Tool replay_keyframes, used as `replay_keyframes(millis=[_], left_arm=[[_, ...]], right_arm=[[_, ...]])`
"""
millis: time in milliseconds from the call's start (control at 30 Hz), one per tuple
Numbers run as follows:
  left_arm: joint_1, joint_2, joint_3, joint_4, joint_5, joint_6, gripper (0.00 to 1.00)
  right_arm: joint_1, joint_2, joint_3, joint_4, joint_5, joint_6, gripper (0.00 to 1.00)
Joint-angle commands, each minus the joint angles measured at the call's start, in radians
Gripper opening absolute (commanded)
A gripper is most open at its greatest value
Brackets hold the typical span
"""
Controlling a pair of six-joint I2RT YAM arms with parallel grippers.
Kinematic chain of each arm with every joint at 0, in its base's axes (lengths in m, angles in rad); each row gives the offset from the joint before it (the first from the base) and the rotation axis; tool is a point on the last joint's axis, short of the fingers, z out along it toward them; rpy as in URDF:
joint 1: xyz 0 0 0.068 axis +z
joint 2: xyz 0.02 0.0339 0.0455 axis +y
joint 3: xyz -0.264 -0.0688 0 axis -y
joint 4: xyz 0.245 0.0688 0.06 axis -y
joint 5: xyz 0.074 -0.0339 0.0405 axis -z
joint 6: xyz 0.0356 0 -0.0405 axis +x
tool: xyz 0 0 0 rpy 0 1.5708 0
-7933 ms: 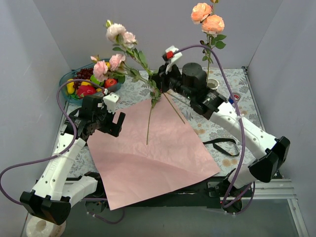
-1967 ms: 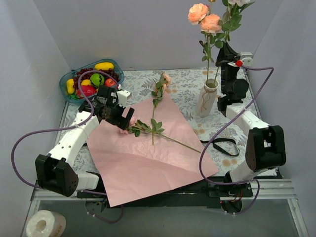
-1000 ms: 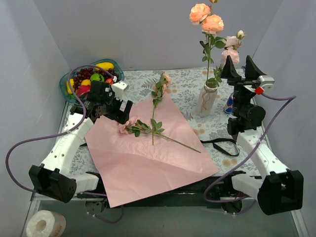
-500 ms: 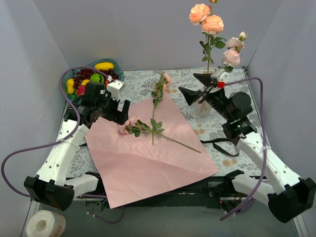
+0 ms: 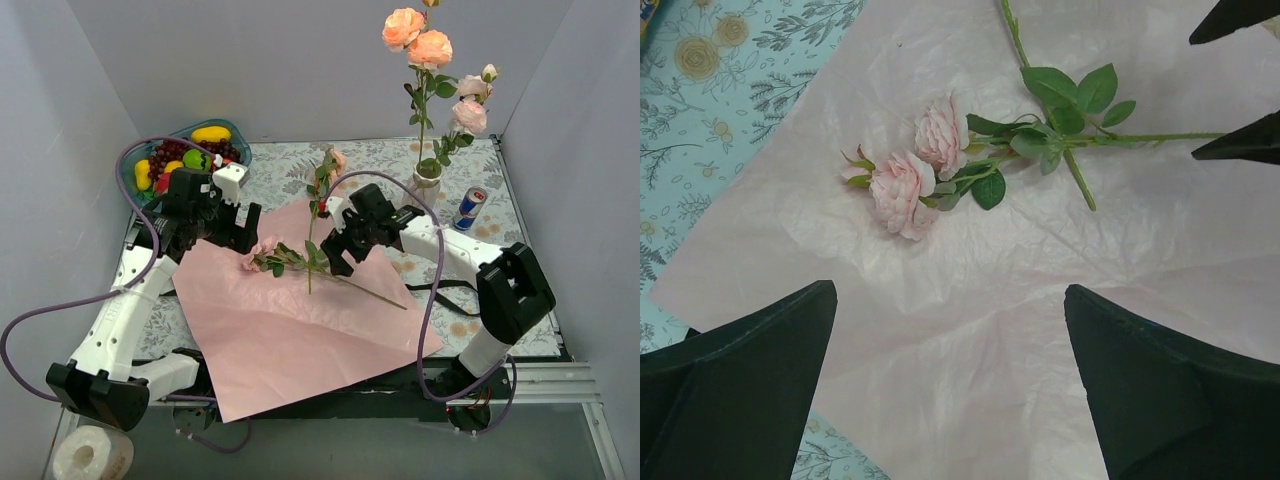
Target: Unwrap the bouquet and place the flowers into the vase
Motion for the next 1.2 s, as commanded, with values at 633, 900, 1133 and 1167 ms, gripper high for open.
replay_keyframes(millis=[633, 900, 1133, 1167], left_arm=[[0.000, -0.076, -0.008, 0.023, -0.007, 0.023, 0.98], [0.000, -0.089, -0.011, 0.017, -0.019, 0.039, 0.98], [0.000, -0.090, -0.013, 0.012, -0.021, 0.042, 0.98], [0.000, -0.092, -0.013, 0.011, -0.022, 0.043, 0.98]], right_arm=[[0.146, 0.201, 0.049, 0.137, 0.202, -0.117, 0.79], [0.157, 0.238, 0.059, 0.172, 0.185, -0.095, 0.70], [0.163, 0.267, 0.093, 0.168, 0.176, -0.057, 0.49], [0.163, 0.268, 0.098, 0.166, 0.169, -0.054, 0.43]])
